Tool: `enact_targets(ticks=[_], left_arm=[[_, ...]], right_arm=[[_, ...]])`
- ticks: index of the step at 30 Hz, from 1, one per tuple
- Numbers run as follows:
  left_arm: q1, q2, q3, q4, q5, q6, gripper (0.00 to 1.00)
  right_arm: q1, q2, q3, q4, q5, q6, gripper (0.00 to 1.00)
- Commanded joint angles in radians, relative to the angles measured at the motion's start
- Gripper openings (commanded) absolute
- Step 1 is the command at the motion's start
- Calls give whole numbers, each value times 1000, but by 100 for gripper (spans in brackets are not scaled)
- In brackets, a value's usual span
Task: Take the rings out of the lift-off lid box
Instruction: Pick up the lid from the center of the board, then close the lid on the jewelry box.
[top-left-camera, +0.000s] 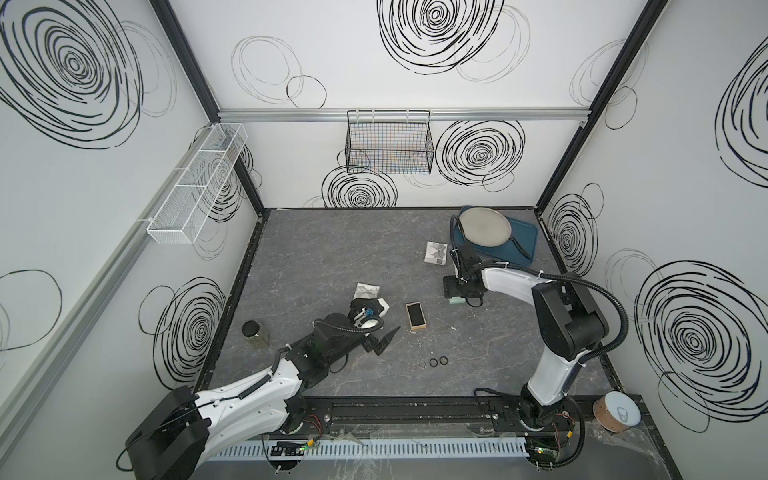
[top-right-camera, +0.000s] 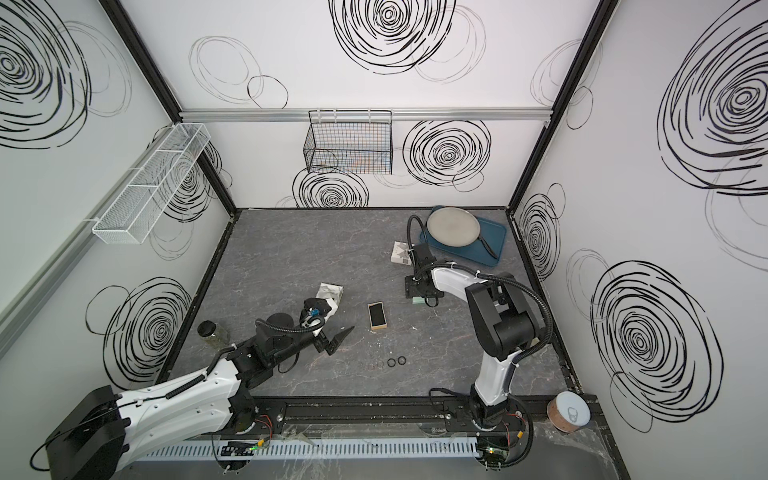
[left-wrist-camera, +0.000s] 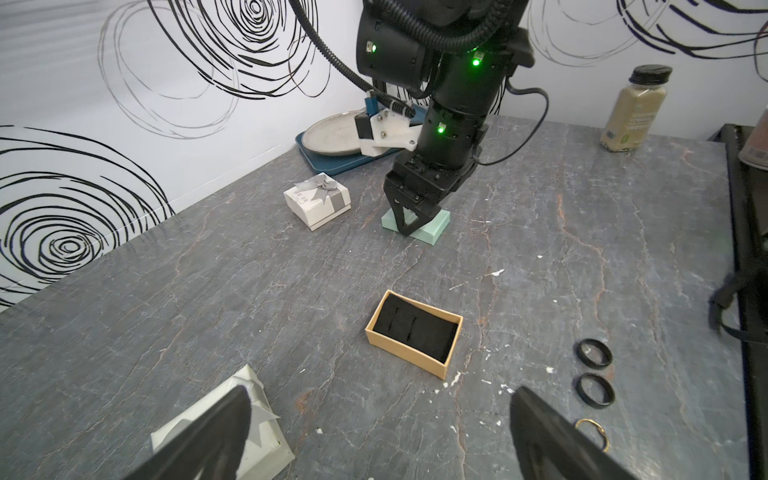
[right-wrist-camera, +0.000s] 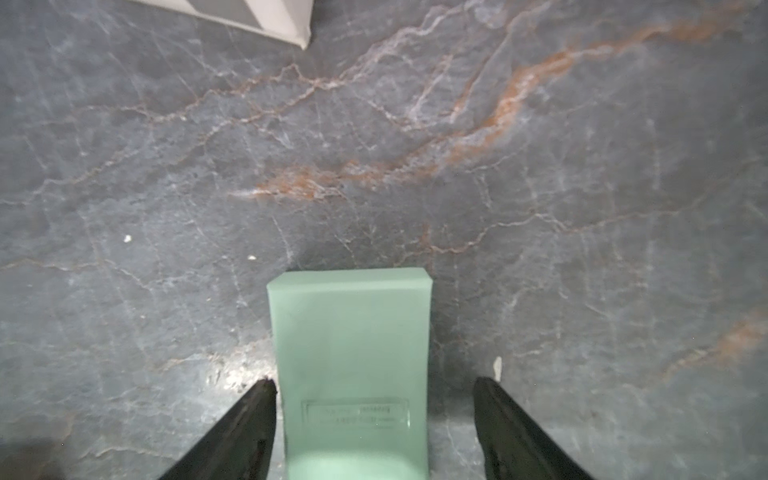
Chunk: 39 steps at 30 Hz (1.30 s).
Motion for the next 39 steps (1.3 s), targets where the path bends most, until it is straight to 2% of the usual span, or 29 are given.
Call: enact_targets(ticks=[1,6,15,26,34,39], left_arm=[[-10,-18,-14,49,-18,15,100],[-12,-25,-22,60,-27,17,100],[-14,-20,-21,60,-29,18,100],[-14,-20,-17,54,-39,21,100],[-13,-19,-16,53,-42,22,99],[-14,-16,-15,53,-41,22,99]], right_arm=[[5,15,25,0,1,11,69],[9,16,28,-11,7,17,60],[72,-44,48,-103,36,33,57],[253,-128,78,-227,7,174,55],[383,-74,99,-204,-24,261,55],[425,-53,119,-207,-24,285,55]])
